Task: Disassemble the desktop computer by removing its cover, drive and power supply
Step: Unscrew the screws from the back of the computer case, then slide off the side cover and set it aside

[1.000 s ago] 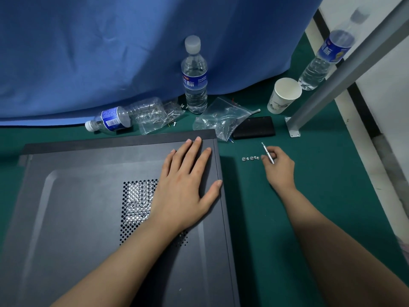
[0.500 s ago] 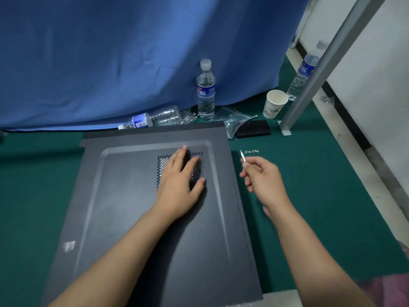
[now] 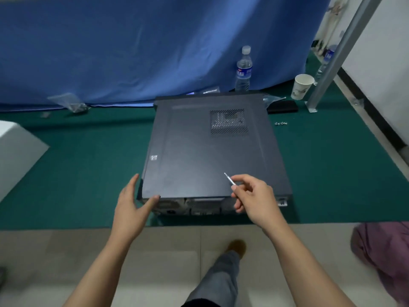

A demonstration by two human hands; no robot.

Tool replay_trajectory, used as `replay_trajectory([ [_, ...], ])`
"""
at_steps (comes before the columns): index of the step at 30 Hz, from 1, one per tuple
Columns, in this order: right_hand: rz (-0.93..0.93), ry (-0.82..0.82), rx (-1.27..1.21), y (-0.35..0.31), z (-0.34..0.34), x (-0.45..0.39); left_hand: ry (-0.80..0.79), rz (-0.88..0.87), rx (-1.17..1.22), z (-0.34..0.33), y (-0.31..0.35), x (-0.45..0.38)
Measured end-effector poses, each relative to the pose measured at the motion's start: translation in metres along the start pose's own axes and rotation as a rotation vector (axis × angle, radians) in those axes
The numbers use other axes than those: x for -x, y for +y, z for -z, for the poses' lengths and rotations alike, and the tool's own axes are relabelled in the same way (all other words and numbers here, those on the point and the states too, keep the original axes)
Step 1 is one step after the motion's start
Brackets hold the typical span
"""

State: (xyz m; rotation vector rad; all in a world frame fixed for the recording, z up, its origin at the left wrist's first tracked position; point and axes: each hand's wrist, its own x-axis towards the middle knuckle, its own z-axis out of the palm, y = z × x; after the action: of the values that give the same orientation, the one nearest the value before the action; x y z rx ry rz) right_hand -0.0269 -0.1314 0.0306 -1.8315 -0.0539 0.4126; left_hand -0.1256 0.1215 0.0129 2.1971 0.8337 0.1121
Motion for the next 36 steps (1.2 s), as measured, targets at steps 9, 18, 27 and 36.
replay_trajectory([
  [9,-0.132,-0.221,0.056,0.026,-0.071,0.052,-0.126,0.191,0.388,0.007,-0.022,-0.006],
  [18,-0.25,-0.283,0.116,0.052,-0.14,0.049,-0.287,0.237,0.548,0.008,-0.033,-0.02],
  [27,-0.48,-0.147,-0.175,0.066,-0.176,0.043,-0.365,0.152,0.575,0.006,-0.05,-0.034],
  [36,-0.473,0.075,-0.386,0.061,-0.162,0.044,-0.369,0.114,0.586,0.007,-0.05,-0.034],
])
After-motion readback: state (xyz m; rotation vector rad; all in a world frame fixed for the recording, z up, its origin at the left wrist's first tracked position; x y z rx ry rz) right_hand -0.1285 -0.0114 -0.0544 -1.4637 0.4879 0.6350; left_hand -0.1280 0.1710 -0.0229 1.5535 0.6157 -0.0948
